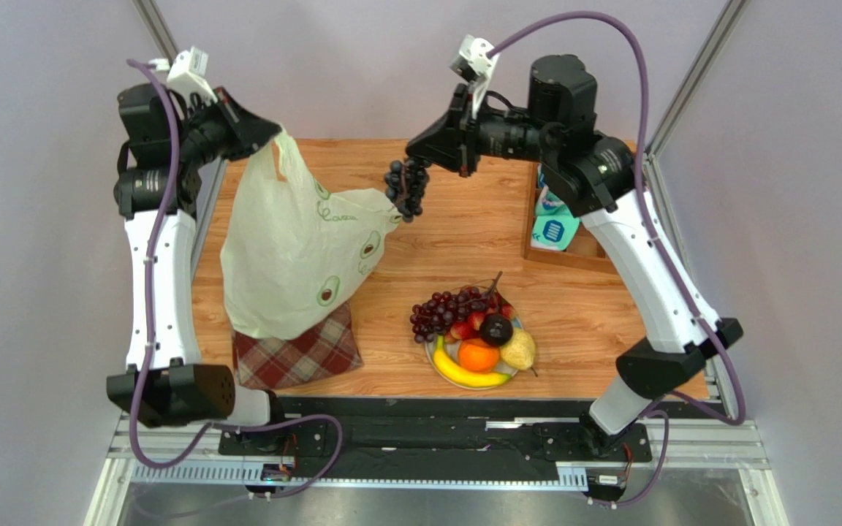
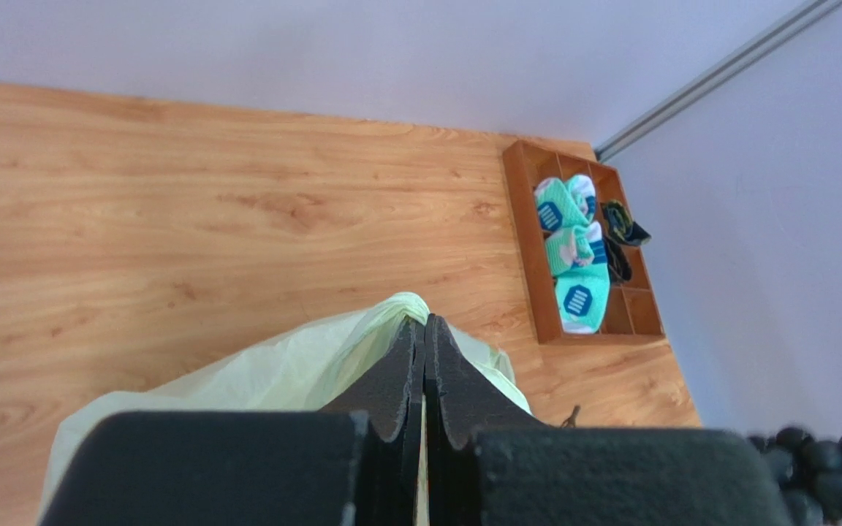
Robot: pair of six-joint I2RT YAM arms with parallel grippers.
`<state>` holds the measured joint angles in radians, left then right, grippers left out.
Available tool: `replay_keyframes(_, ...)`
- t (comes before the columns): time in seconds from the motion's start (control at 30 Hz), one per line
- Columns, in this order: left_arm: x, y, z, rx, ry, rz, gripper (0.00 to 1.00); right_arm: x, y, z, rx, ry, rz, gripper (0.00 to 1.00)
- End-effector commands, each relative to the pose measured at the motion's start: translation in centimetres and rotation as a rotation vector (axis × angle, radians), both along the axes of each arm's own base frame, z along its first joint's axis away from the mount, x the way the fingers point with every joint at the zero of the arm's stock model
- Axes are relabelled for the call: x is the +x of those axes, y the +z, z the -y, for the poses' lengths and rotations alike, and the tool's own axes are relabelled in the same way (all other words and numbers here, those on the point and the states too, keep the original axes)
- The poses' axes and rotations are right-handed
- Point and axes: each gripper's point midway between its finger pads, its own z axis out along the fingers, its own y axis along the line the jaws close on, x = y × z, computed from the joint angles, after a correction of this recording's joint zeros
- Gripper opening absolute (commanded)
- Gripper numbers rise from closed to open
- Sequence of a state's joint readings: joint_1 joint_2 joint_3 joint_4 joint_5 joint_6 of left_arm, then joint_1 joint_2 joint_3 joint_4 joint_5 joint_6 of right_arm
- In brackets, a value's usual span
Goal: Take the fake fruits out of the plastic bag
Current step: Place the plastic bag at the center of the board.
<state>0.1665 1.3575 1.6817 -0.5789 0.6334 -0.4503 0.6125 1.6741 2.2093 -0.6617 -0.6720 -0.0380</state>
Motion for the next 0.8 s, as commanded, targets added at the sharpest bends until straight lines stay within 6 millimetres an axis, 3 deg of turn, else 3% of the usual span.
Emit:
replay_keyframes(0.0, 1.9, 6.7, 1.5, 0.024, -0.034, 0.189, 0.00, -0.3, -2.3, 4.9, -0.091, -0.091, 0.036, 0.00)
replay_keyframes(0.03, 3.3, 6.3, 1.4, 0.024, -0.026, 0.180, 0.00, 0.4, -3.0, 6.4, -0.113, -0.135, 0.033, 0.00)
replay_keyframes(0.07, 3.6, 7.9, 1.4, 0.027, -0.024, 0.219, 0.00, 0.7, -5.8, 7.3, -0.161, -0.154, -0.022, 0.00)
replay_keyframes(0.1, 4.0, 8.5, 1.6, 0.030, -0.029, 0.242, 0.00, 0.2, -5.8, 8.5, -0.166, -0.177, -0.011, 0.00)
replay_keyframes(0.17, 5.3, 8.6, 1.5, 0.051, -0.030, 0.257, 0.00, 0.7, -8.0, 10.6, -0.216, -0.233, -0.024, 0.00)
replay_keyframes(0.3, 6.4, 5.4, 1.4, 0.053, -0.036, 0.178, 0.02, -1.1, -12.7, 12.5, -0.289, -0.249, -0.084, 0.00)
replay_keyframes(0.33, 6.5, 4.3, 1.5, 0.047, -0.042, 0.153, 0.12, -1.4, -13.3, 12.5, -0.288, -0.252, -0.108, 0.00)
replay_keyframes(0.37, 6.6, 1.8, 1.6, 0.036, -0.044, 0.089, 0.34, -1.5, -13.8, 12.6, -0.285, -0.258, -0.117, 0.00)
replay_keyframes(0.43, 5.4, 0.5, 2.0, 0.026, -0.051, 0.055, 0.51, -2.1, -15.5, 12.9, -0.302, -0.259, -0.150, 0.00)
replay_keyframes(0.47, 5.0, -2.0, 2.3, 0.020, -0.056, -0.006, 0.73, -2.3, -15.8, 13.0, -0.306, -0.264, -0.147, 0.00)
replay_keyframes(0.53, 3.2, -2.7, 2.5, 0.014, -0.059, -0.019, 0.76, -2.3, -17.4, 13.4, -0.333, -0.275, -0.163, 0.00)
replay_keyframes(0.57, 2.6, -4.8, 2.6, 0.005, -0.059, -0.069, 0.76, -2.4, -17.7, 13.5, -0.339, -0.274, -0.151, 0.00)
replay_keyframes(0.63, 0.6, -4.6, 2.8, -0.003, -0.058, -0.057, 0.76, -2.4, -18.9, 13.7, -0.354, -0.277, -0.169, 0.00)
replay_keyframes(0.67, 0.1, -6.0, 2.9, -0.007, -0.059, -0.080, 0.76, -2.4, -18.9, 13.6, -0.350, -0.275, -0.169, 0.00)
replay_keyframes(0.7, -1.2, -5.2, 3.0, -0.007, -0.063, -0.054, 0.75, -2.3, -19.0, 13.5, -0.348, -0.273, -0.174, 0.00)
replay_keyframes(0.77, -2.3, -6.1, 3.2, -0.009, -0.064, -0.066, 0.74, -2.3, -18.9, 13.3, -0.339, -0.273, -0.178, 0.00)
